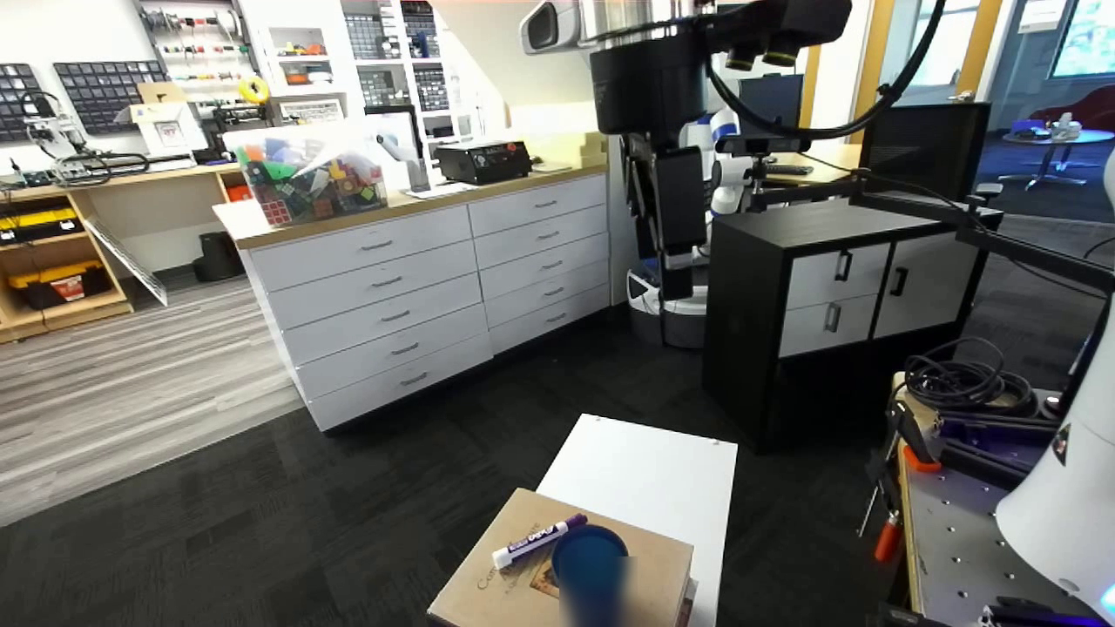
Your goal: Put the marker in the cup
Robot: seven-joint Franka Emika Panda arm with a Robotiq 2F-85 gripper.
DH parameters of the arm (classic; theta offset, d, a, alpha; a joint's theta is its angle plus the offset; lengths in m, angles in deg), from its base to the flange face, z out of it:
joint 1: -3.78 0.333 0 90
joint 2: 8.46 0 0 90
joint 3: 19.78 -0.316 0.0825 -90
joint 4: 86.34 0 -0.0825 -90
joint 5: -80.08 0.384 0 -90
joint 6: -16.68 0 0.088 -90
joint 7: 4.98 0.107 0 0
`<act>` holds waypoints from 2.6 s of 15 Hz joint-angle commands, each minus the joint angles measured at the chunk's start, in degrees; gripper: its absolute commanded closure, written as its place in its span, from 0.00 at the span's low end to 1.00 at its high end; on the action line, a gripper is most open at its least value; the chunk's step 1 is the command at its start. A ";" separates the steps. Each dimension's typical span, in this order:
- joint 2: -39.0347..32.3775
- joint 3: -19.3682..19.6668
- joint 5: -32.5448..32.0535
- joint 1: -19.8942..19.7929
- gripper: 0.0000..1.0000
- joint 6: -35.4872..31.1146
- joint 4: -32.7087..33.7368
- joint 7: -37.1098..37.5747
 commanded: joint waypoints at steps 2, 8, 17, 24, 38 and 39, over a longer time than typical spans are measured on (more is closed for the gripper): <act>-0.29 0.75 -0.31 0.75 0.00 0.10 0.08 0.28; 0.13 0.86 -1.31 0.54 0.00 -2.12 -1.66 -0.39; -6.21 2.98 -5.30 0.27 0.00 -16.01 -2.52 -8.21; -11.77 6.02 -1.80 0.68 0.00 -21.64 -1.81 -19.24; -17.38 5.29 2.57 0.02 0.00 -26.85 -2.95 -37.68; -17.82 5.24 3.13 -0.08 0.00 -26.65 -2.88 -37.81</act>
